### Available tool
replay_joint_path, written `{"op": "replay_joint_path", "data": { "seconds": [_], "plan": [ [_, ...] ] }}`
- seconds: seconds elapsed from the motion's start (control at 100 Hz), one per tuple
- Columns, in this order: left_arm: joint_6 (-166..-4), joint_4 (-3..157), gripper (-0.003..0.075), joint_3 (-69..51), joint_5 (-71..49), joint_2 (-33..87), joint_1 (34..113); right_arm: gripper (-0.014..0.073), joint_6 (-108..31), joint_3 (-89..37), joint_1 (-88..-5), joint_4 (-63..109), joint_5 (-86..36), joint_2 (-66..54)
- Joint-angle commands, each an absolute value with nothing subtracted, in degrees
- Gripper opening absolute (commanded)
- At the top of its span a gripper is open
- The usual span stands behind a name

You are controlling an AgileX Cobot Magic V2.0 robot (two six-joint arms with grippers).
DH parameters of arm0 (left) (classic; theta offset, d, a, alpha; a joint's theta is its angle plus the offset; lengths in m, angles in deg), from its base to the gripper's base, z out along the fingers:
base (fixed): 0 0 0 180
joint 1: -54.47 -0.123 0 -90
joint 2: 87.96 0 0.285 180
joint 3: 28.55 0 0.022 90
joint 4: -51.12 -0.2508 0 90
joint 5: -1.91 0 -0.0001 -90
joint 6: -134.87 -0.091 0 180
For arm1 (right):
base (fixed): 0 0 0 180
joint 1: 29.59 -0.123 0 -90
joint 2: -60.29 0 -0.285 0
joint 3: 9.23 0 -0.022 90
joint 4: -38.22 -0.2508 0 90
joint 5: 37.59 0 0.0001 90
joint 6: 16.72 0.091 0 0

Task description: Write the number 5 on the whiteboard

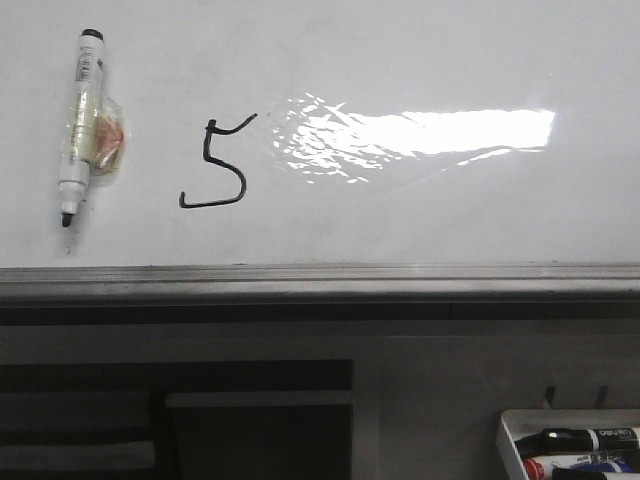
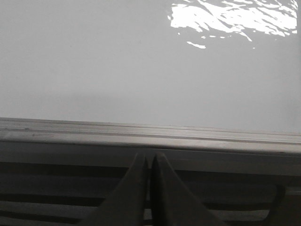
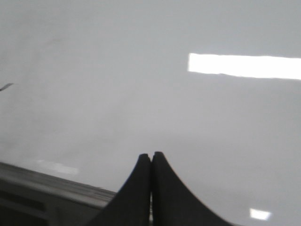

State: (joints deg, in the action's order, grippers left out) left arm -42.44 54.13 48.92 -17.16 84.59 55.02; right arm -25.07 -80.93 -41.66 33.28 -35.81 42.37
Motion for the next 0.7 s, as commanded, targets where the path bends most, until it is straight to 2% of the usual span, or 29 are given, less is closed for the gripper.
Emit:
{"op": "replay_joint_path", "data": {
  "seconds": [0.0,0.17,0.3,0.52,0.69],
  "plan": [
    [-42.35,54.69,-0.0020,49.93,-13.81,86.16,55.01,-0.0061,-25.70,-80.44,-35.75,36.14,-38.83,42.84],
    [-42.35,54.69,-0.0020,49.93,-13.81,86.16,55.01,-0.0061,-25.58,-83.02,-28.97,37.46,-32.04,49.69],
    [-42.35,54.69,-0.0020,49.93,-13.81,86.16,55.01,-0.0061,-20.77,-88.60,-26.69,40.00,-32.81,54.14],
    [-42.35,54.69,-0.0020,49.93,-13.81,86.16,55.01,-0.0061,-17.90,-88.72,-26.21,43.42,-20.39,54.13],
    [-42.35,54.69,-0.0020,49.93,-13.81,86.16,55.01,-0.0061,-17.90,-88.72,-26.21,43.26,-19.99,54.13]
  ]
}}
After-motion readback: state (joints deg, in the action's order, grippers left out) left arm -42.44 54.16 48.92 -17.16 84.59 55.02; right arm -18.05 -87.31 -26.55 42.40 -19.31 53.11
